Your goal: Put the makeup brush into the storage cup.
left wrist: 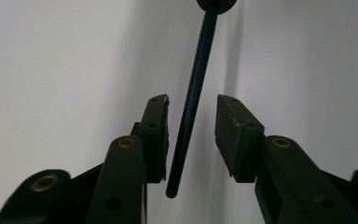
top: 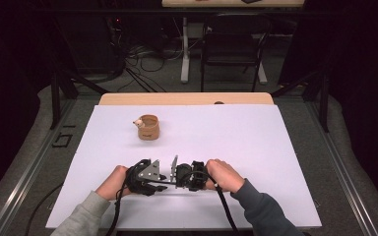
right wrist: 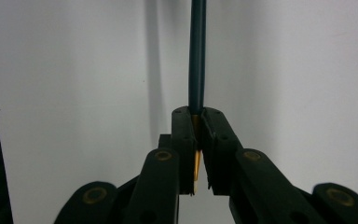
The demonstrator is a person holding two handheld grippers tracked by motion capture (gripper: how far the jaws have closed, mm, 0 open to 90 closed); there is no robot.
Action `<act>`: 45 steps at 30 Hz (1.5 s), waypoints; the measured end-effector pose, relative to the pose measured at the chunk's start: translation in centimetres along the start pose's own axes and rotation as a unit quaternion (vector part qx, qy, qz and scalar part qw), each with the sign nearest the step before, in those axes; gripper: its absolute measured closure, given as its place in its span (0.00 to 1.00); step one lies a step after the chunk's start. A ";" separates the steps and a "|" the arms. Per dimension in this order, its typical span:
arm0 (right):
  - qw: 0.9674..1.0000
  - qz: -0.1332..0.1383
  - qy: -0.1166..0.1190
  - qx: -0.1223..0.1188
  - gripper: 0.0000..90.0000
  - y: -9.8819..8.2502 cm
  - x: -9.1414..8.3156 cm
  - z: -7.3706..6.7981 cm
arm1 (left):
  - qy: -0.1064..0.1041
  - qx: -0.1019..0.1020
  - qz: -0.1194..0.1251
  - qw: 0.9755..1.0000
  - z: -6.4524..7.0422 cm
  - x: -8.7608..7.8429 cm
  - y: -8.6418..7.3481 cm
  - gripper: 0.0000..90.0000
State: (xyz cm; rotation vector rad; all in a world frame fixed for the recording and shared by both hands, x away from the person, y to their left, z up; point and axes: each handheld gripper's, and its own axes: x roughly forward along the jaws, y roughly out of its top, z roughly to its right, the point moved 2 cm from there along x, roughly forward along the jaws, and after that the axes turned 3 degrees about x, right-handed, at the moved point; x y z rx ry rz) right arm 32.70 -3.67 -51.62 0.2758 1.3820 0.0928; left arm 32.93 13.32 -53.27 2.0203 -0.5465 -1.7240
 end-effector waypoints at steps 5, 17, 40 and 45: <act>1.000 -0.001 0.002 -0.003 0.94 0.1 0.0 -0.2 | -0.005 0.005 -0.003 1.000 0.1 0.3 0.0 0.83; 1.000 0.000 0.009 -0.019 0.93 -0.1 0.1 -0.4 | -0.024 0.017 -0.012 1.000 0.5 0.7 -0.2 0.92; 0.987 0.090 0.031 0.126 0.18 -2.3 -0.8 1.3 | -0.015 -0.029 0.036 0.999 0.3 0.0 -1.5 0.94; 0.981 0.114 0.027 0.153 0.16 -2.9 -1.0 1.6 | -0.008 -0.043 0.049 0.998 0.2 -0.1 -1.7 0.94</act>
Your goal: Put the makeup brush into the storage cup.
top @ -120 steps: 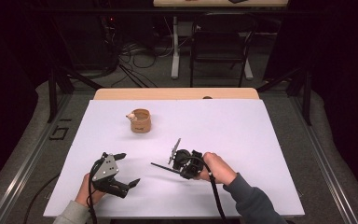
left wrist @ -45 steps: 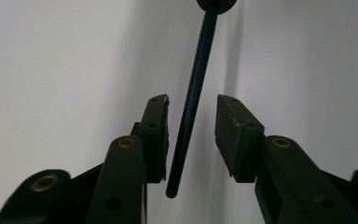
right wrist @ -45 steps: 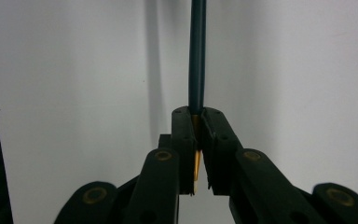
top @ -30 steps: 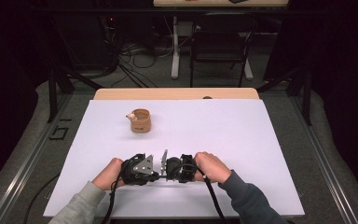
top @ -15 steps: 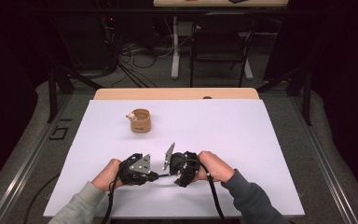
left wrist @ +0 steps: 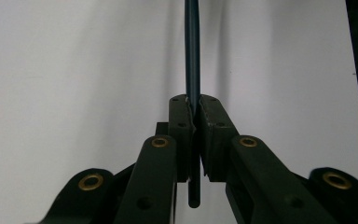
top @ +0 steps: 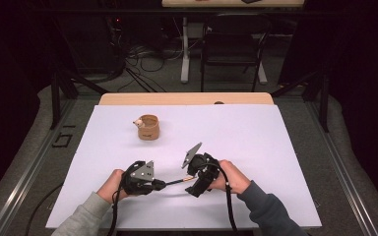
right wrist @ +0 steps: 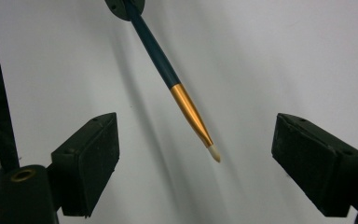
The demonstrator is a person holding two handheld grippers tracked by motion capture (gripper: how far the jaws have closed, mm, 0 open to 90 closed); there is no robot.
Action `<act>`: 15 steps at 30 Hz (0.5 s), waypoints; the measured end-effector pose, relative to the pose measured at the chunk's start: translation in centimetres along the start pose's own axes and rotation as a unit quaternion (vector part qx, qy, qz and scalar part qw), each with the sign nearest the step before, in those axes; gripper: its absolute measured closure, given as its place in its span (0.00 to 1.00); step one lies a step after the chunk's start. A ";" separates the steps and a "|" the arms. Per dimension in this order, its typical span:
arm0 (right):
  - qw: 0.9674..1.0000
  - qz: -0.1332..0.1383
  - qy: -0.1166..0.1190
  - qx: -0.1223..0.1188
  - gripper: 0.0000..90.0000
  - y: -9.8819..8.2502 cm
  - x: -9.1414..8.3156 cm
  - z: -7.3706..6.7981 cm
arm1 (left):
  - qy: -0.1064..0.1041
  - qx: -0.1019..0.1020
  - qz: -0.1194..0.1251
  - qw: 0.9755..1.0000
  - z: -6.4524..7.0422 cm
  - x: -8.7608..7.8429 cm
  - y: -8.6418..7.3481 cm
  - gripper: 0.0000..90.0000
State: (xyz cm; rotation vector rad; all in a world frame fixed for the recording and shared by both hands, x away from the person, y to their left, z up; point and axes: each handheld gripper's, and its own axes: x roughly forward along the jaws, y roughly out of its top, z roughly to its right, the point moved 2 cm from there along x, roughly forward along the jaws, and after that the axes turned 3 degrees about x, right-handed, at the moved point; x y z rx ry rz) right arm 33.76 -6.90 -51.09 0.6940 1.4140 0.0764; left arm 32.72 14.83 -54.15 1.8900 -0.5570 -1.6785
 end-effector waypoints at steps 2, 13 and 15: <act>1.000 0.016 0.000 0.010 0.14 -0.3 -0.2 0.2 | 0.002 -0.010 0.006 1.000 -0.1 -0.1 -0.2 0.94; 0.997 0.059 -0.001 0.044 0.02 -0.9 -0.8 0.5 | 0.017 -0.043 0.029 0.999 -0.4 -0.5 -0.8 0.94; 0.997 0.066 -0.003 0.048 0.01 -1.1 -0.9 0.7 | 0.020 -0.049 0.035 0.998 -0.5 -0.6 -0.8 0.94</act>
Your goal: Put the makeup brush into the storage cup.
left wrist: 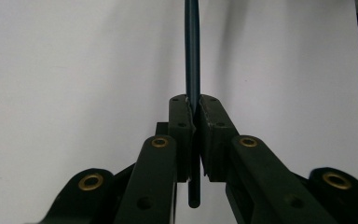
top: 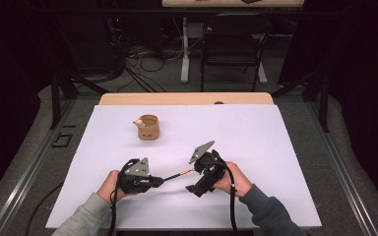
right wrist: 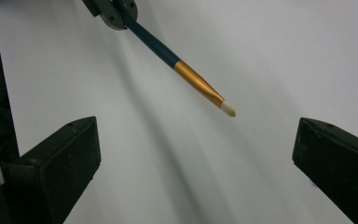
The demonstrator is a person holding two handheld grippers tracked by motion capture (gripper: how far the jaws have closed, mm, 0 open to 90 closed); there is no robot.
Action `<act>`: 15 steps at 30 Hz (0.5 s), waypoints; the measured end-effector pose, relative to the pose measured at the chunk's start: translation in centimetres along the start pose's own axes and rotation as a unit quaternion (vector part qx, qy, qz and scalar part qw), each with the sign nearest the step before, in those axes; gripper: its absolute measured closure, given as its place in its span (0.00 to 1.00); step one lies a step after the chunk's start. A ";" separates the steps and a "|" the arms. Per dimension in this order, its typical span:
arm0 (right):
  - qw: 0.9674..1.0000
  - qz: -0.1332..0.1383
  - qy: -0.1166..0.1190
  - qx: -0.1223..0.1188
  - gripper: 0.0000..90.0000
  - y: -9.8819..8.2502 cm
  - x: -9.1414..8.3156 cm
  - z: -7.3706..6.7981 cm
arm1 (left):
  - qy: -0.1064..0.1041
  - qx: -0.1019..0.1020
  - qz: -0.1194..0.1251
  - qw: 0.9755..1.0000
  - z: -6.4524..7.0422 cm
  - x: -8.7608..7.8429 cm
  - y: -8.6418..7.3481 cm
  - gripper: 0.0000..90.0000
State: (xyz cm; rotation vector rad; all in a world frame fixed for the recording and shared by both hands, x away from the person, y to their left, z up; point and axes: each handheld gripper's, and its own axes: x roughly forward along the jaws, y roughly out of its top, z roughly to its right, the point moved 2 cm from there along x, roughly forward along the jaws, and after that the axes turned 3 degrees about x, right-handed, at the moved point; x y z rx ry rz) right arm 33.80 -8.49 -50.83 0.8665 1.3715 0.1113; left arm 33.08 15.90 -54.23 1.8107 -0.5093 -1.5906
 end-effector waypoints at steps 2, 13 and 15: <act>1.000 0.004 -0.001 0.009 0.00 -0.2 -0.1 0.1 | 0.002 -0.006 0.003 1.000 -0.1 -0.1 -0.1 0.94; 0.999 0.040 -0.003 0.033 0.00 -0.9 -0.4 0.2 | 0.022 -0.044 0.026 0.998 -0.6 -0.4 -0.3 0.94; 0.998 0.043 -0.002 0.036 0.00 -0.9 -0.4 0.1 | 0.024 -0.047 0.028 0.998 -0.6 -0.5 -0.3 0.94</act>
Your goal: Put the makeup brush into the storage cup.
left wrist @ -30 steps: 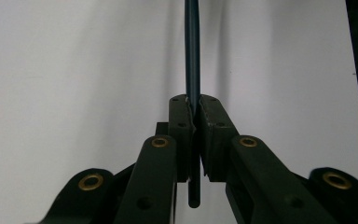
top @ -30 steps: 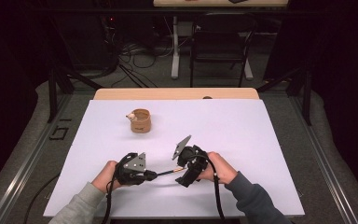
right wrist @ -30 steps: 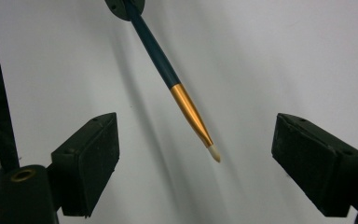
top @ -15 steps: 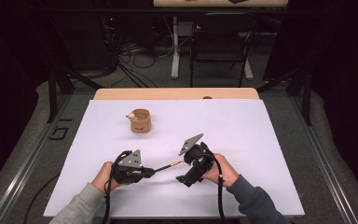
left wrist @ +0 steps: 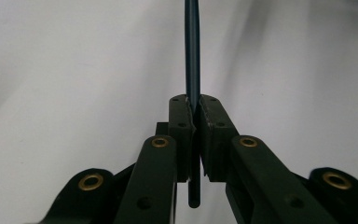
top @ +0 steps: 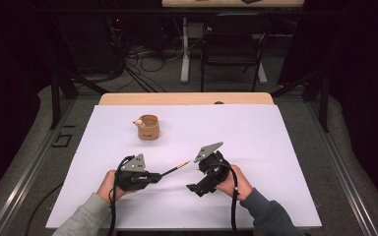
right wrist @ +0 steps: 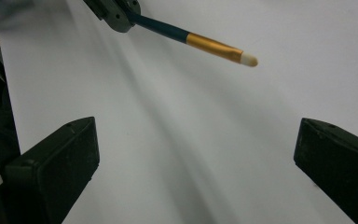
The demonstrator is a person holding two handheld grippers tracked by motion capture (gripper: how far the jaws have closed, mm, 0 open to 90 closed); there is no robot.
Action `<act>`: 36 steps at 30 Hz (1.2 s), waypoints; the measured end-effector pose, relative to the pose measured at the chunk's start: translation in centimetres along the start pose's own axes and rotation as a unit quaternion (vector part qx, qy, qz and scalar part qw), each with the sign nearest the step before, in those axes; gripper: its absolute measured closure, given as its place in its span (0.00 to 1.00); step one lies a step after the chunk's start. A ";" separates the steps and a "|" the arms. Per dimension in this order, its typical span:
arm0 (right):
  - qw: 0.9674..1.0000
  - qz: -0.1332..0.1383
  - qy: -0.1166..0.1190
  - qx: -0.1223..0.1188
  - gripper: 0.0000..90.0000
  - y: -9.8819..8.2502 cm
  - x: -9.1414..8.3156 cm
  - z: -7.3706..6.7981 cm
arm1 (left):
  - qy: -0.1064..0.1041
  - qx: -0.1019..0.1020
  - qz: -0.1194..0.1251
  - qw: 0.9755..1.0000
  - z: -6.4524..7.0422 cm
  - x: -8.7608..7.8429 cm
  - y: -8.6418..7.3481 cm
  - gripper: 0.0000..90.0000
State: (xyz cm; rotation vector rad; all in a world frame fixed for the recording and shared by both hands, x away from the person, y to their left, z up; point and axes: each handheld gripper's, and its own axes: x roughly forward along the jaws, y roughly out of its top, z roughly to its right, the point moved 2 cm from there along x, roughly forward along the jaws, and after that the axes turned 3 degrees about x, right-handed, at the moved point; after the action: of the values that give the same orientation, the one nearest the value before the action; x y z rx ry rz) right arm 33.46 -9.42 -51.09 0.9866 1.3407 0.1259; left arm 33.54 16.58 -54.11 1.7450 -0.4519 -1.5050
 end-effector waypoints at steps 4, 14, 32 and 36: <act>1.000 0.019 0.003 0.015 0.00 -0.1 -0.1 0.0 | 0.009 -0.014 0.012 1.000 -0.2 -0.2 0.0 0.94; 0.998 0.045 0.007 0.040 0.00 -0.5 -0.1 0.0 | 0.026 -0.050 0.039 0.998 -0.6 -0.4 0.0 0.94; 0.995 0.079 0.004 0.065 0.00 -0.2 0.2 0.3 | 0.067 -0.098 0.066 0.991 -0.3 0.0 0.3 0.94; 0.994 0.087 0.002 0.068 0.01 0.1 0.3 0.2 | 0.077 -0.111 0.066 0.989 -0.4 0.2 0.4 0.94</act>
State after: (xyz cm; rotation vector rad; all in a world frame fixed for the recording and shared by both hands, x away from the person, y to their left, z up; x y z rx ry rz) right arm 33.72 -9.25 -51.32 1.2198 1.2777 0.1693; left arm 34.06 16.25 -53.94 1.6096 -0.3028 -1.2667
